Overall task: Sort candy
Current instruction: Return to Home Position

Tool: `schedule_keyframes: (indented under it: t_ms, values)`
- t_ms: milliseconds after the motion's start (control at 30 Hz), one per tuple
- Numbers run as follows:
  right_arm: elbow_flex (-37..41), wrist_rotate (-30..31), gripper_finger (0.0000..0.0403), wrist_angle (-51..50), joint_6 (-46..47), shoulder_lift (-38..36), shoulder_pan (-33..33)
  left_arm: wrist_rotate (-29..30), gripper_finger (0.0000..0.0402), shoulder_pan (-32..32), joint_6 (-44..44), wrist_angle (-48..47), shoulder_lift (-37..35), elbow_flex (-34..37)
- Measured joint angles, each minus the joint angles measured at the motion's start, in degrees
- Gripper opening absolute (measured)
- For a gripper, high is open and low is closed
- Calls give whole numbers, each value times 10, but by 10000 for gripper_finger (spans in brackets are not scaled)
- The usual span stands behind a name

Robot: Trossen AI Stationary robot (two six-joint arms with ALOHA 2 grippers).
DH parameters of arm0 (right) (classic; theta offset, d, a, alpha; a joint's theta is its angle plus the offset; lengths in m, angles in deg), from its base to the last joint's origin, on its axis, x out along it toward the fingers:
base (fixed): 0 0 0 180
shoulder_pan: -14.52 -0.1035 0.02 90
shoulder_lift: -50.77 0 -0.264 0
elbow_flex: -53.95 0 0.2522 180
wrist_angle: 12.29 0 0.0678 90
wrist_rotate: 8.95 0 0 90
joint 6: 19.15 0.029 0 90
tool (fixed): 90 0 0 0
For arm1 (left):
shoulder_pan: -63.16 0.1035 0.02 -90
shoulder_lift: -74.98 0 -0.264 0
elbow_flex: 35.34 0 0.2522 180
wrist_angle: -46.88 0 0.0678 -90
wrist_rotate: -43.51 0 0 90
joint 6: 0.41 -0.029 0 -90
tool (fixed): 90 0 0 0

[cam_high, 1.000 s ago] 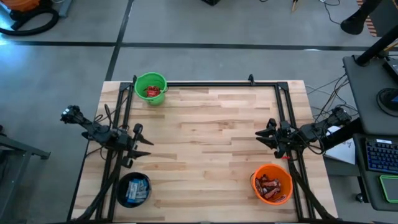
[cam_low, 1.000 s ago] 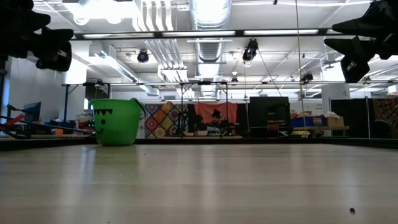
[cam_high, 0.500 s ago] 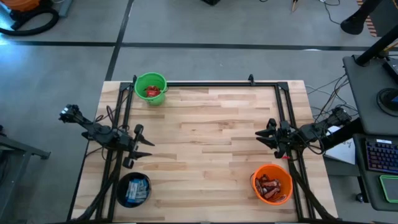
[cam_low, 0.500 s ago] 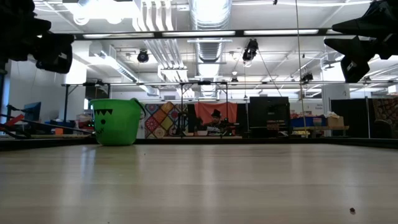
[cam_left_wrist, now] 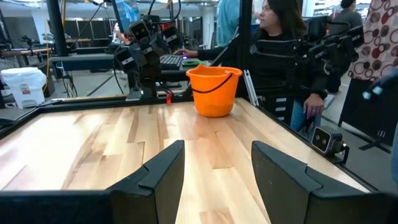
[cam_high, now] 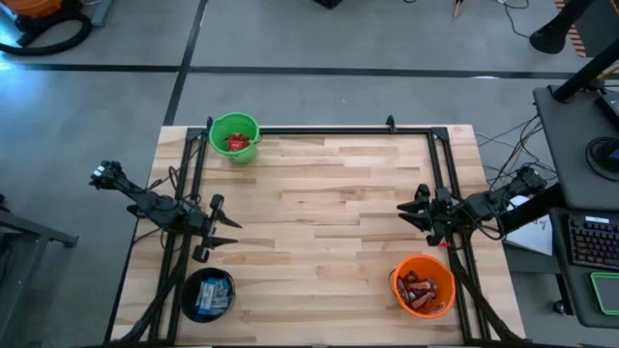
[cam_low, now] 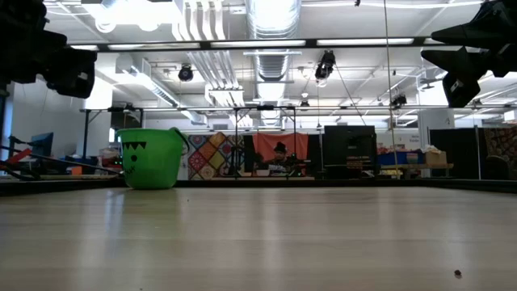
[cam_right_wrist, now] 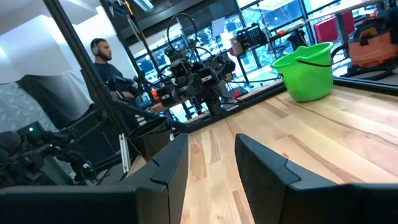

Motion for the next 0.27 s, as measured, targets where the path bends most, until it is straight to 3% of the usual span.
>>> schedule_keyframes:
  t_ms: [267]
  values:
    - [0, 0, 125, 0, 0, 0, 0, 0, 169, 0, 0, 0, 6, 0]
